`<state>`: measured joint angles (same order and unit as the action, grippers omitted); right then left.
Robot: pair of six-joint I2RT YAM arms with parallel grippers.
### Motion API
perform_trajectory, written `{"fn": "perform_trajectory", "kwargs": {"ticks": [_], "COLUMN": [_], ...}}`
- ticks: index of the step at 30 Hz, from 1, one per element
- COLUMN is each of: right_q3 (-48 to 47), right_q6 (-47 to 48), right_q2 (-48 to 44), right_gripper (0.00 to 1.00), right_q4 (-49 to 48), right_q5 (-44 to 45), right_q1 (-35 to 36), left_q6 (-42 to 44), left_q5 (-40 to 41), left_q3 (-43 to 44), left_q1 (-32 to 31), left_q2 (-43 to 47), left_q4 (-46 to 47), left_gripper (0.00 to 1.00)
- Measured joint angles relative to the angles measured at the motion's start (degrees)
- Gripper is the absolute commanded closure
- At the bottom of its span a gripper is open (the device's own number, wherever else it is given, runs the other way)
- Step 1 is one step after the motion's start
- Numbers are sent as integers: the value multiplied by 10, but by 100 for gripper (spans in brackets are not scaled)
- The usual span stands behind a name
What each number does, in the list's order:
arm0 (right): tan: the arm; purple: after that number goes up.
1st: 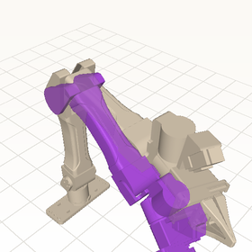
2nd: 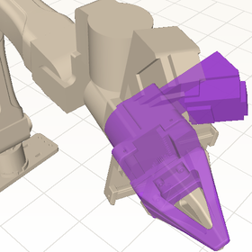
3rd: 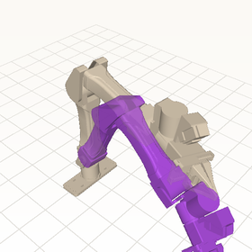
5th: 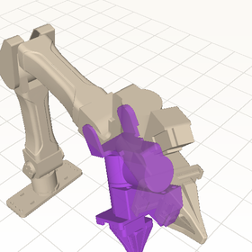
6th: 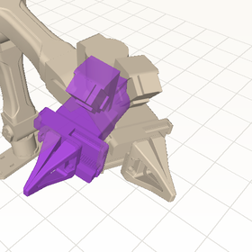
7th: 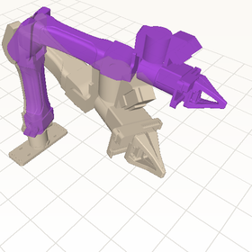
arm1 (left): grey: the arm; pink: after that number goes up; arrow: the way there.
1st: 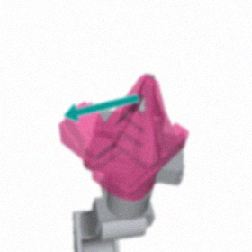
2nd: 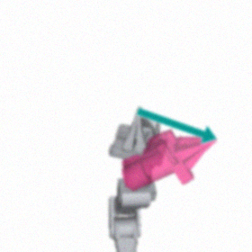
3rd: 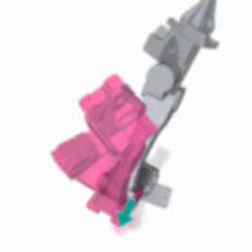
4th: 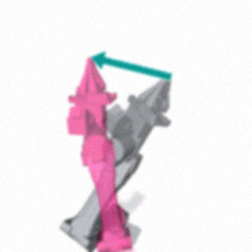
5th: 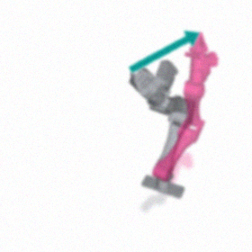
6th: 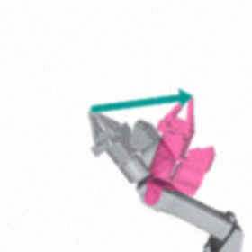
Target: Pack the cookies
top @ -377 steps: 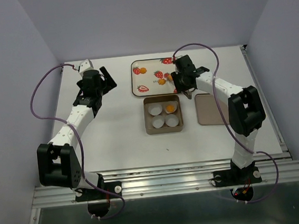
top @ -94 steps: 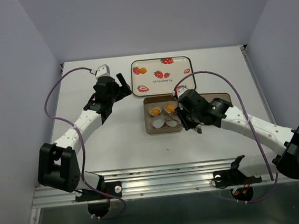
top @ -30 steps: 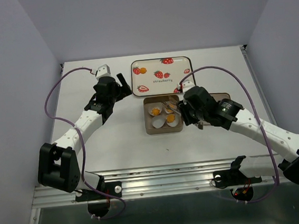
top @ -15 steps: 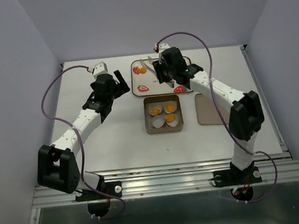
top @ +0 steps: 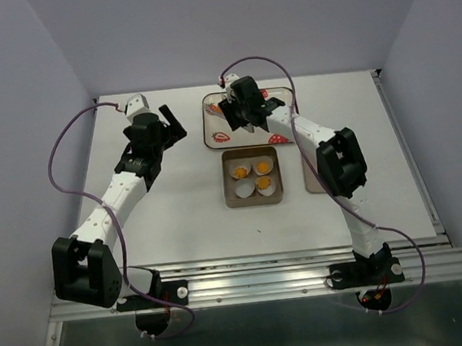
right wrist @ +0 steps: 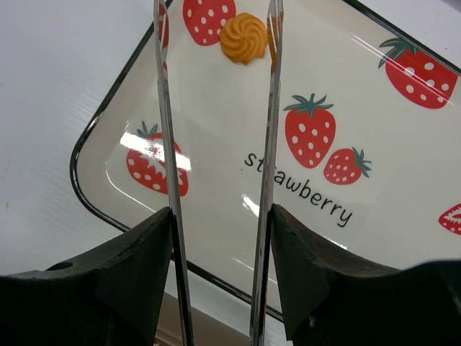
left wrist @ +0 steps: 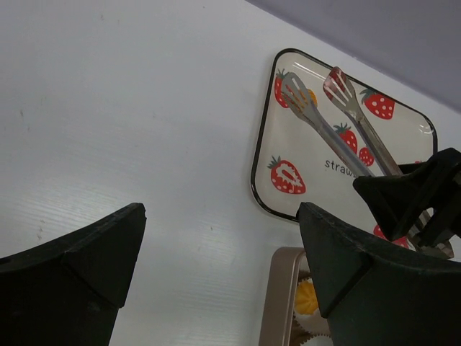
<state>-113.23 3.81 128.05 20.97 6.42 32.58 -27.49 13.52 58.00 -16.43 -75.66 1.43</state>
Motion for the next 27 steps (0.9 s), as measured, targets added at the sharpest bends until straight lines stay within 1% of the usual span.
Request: {"fn": "perform_trajectory", "kwargs": {"ticks": [8,14,21,24,27], "right_q3": [-19,-20,-38,-38,-38], "right_q6": [9,9,7,6,6], "right_q2": [32,43,60,60,60], "right_gripper": [39,40,59,62,63], "right_q4": [3,9,14,16,16], "right_q5": [28,26,8,1,-7], "right_q1": [-4,-14,-20,-20,-20], "left_q6": [0,0,0,0,0], "left_q5": [0,0,0,0,0], "left_q3": [-2,-2,-2,-2,-2], "left_q1": [0,0,4,4,4], "left_q2": [1,1,1,1,1], "left_q4": [-2,-4,-4,-4,-4], "left_gripper": [1,1,1,1,1]}}
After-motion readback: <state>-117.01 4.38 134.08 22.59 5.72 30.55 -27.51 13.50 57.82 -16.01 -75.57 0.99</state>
